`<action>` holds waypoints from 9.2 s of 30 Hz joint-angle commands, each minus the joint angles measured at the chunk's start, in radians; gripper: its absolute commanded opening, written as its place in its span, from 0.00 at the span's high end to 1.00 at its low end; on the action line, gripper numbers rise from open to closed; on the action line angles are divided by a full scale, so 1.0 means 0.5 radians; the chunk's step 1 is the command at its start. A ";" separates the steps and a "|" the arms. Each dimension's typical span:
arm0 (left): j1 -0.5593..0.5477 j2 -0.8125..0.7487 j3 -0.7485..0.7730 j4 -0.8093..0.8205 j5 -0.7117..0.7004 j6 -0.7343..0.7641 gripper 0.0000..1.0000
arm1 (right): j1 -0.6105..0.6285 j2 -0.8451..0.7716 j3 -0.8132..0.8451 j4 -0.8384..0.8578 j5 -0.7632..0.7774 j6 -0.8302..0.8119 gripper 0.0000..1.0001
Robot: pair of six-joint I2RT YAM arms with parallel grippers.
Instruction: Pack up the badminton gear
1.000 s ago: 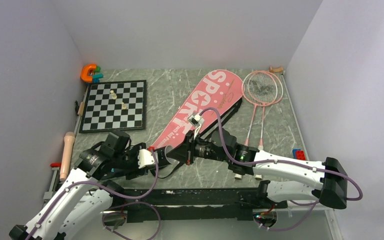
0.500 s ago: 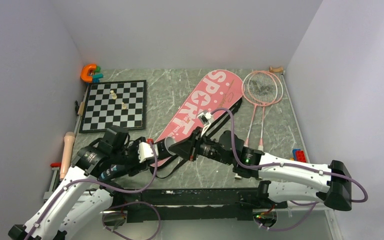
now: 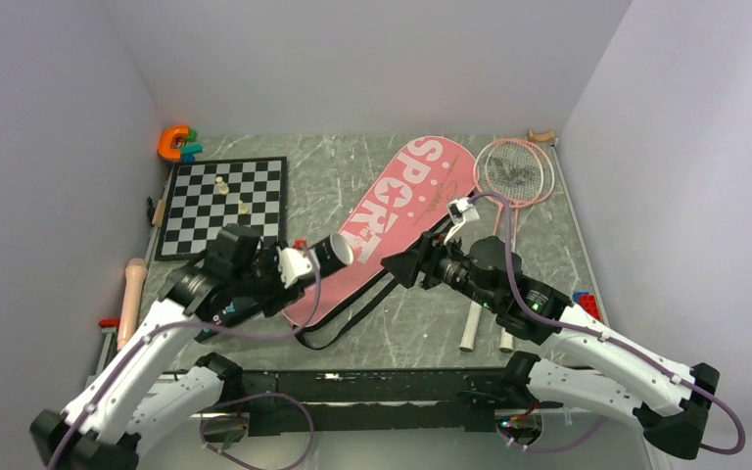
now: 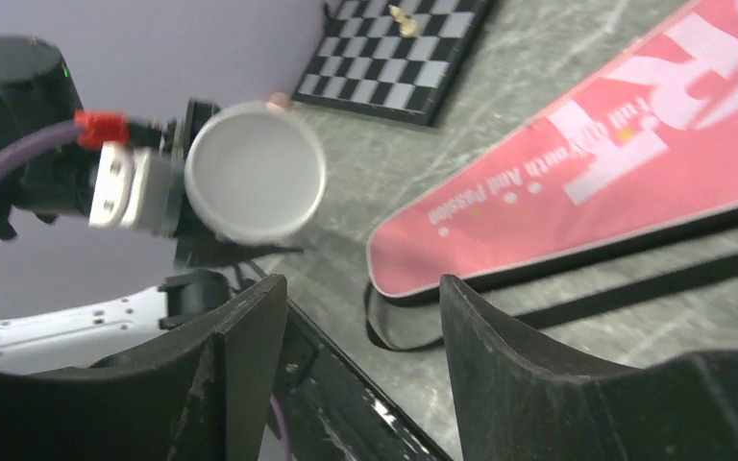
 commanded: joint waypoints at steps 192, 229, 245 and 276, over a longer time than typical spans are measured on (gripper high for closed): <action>-0.710 1.400 0.946 0.721 -0.374 -0.740 0.31 | -0.887 1.197 0.383 0.114 -0.174 0.800 1.00; -0.529 1.460 0.918 0.705 -0.757 -0.877 1.00 | -1.517 0.840 0.418 -0.752 0.164 0.104 0.36; -0.394 1.375 0.922 0.628 -0.509 -0.913 1.00 | -1.706 1.831 0.722 -0.698 0.617 -0.069 0.43; -0.381 1.852 1.253 0.536 -0.601 -1.092 1.00 | -1.055 1.056 0.427 -1.076 0.936 -0.170 1.00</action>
